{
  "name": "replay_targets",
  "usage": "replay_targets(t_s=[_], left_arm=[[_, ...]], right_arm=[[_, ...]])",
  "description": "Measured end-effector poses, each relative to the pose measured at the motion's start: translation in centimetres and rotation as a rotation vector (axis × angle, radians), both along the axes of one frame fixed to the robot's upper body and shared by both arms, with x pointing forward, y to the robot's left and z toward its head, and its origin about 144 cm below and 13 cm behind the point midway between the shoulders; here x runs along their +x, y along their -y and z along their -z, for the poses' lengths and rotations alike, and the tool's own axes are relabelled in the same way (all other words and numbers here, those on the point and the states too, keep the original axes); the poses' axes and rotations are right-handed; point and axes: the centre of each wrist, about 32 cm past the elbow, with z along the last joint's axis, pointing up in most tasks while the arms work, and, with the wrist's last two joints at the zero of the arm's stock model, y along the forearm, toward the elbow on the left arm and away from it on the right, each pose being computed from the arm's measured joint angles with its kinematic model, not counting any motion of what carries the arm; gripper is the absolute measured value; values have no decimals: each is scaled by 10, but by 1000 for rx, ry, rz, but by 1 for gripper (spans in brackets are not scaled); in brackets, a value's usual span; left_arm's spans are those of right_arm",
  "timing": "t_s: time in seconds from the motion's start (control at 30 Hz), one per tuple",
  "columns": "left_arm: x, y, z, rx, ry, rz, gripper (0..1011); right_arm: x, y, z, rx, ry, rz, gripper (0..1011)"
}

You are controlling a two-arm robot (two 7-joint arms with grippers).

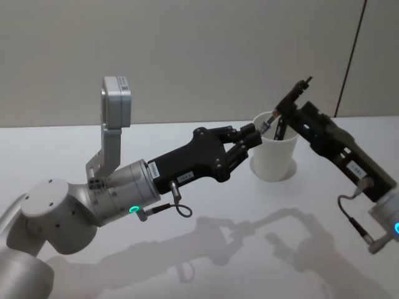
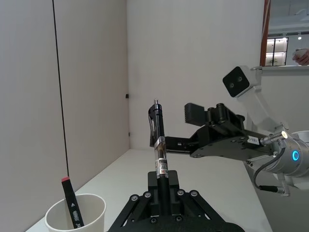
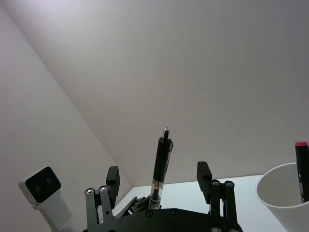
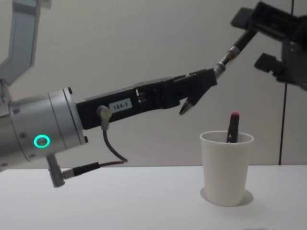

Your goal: Place the pen into the pen holder.

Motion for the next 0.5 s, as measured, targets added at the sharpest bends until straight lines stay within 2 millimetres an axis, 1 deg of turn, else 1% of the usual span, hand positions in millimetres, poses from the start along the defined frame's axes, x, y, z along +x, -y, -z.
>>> replay_targets(t_s=[0.23,0.5], left_arm=[[0,0,0,0,0,0,123],[0,0,0,0,0,0,123]], right_arm=[[5,-10,-1,-15,-20,2,1001],[9,-16,0,-19,-34,-3,1001]])
